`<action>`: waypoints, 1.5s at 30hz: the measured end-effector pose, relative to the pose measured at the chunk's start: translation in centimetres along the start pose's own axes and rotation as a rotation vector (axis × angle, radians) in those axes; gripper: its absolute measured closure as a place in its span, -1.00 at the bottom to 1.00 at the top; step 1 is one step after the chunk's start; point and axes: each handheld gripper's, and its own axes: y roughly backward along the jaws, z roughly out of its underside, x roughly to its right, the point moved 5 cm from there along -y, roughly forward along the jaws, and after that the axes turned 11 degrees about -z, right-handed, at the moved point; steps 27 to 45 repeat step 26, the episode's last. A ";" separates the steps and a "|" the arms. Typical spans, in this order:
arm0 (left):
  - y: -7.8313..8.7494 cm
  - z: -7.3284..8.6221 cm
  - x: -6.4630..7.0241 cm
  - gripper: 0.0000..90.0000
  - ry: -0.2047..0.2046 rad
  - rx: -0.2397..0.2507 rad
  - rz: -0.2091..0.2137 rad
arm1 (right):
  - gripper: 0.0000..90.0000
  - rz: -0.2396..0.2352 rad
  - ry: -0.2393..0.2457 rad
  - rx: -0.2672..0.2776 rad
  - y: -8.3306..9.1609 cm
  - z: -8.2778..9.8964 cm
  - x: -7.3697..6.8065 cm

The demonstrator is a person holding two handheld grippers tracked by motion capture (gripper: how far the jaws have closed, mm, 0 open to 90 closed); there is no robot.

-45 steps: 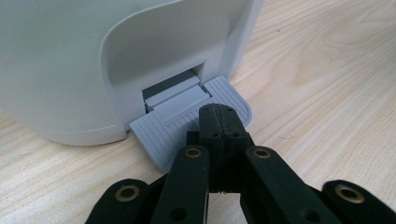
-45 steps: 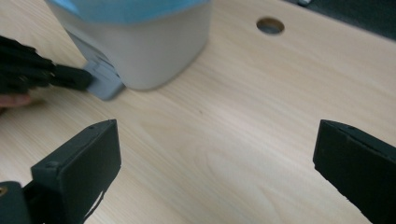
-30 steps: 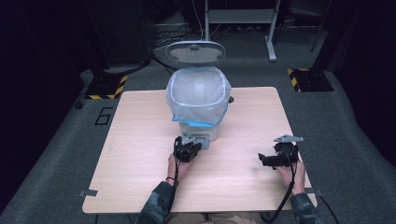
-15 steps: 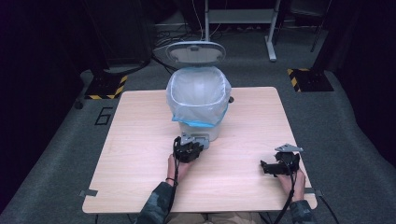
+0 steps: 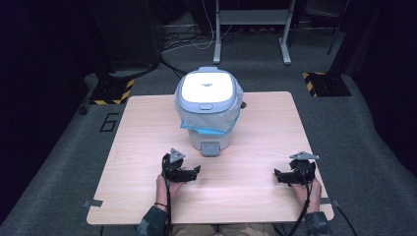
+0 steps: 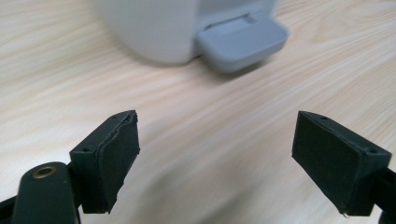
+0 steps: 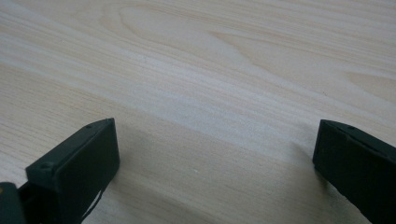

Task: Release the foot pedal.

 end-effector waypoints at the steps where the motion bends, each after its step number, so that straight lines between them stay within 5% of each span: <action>1: 0.3 0.4 -0.4 -0.68 0.004 -0.009 -0.012 | -1.00 -0.001 -0.001 0.001 0.0 0.0 0.0; 7: 1.6 3.6 -4.0 -0.71 0.024 -0.064 -0.106 | -1.00 -0.001 -0.001 0.001 0.0 0.0 0.0; 11: 2.2 4.4 -5.1 -0.75 0.032 -0.067 -0.132 | -1.00 0.002 -0.001 0.004 -0.1 0.0 -0.1; 13: 2.3 4.6 -5.4 -0.76 0.004 -0.072 -0.149 | -1.00 -0.004 0.003 0.000 0.0 0.0 -0.1; 45: 2.1 4.5 -5.9 -0.76 0.008 -0.077 -0.174 | -1.00 0.019 -0.017 0.005 0.0 0.1 -0.3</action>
